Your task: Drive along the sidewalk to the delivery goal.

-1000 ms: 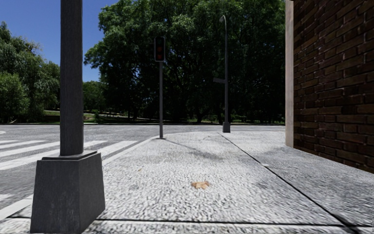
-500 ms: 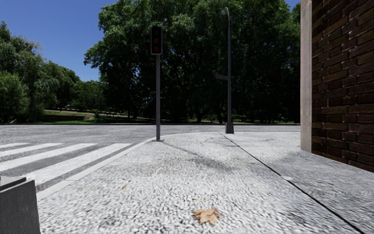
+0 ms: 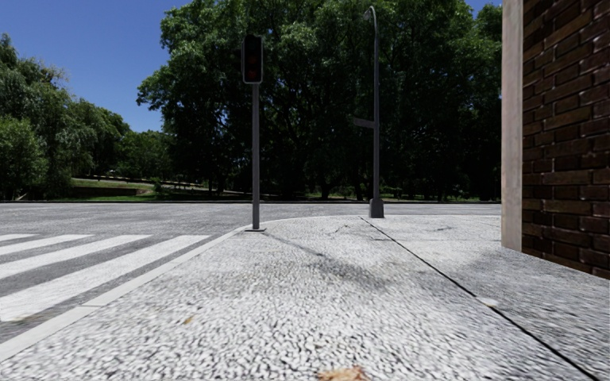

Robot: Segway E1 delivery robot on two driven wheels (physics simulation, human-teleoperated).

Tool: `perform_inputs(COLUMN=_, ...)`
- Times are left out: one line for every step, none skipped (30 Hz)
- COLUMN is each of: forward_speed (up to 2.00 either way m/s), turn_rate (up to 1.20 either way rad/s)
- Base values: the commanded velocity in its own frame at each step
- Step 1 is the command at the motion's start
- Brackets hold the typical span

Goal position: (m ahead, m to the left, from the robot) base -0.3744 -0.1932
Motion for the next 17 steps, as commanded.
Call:
perform_inputs(forward_speed=0.0, turn_rate=0.0)
perform_inputs(forward_speed=0.0, turn_rate=0.0)
perform_inputs(forward_speed=0.0, turn_rate=0.0)
perform_inputs(forward_speed=0.0, turn_rate=0.0)
perform_inputs(forward_speed=0.0, turn_rate=0.0)
perform_inputs(forward_speed=0.0, turn_rate=0.0)
perform_inputs(forward_speed=0.0, turn_rate=0.0)
perform_inputs(forward_speed=0.0, turn_rate=0.0)
perform_inputs(forward_speed=0.0, turn_rate=0.0)
perform_inputs(forward_speed=0.0, turn_rate=0.0)
perform_inputs(forward_speed=0.0, turn_rate=0.0)
perform_inputs(forward_speed=0.0, turn_rate=0.0)
perform_inputs(forward_speed=0.0, turn_rate=0.0)
perform_inputs(forward_speed=0.0, turn_rate=0.0)
perform_inputs(forward_speed=0.0, turn_rate=0.0)
perform_inputs(forward_speed=0.0, turn_rate=0.0)
perform_inputs(forward_speed=0.0, turn_rate=0.0)
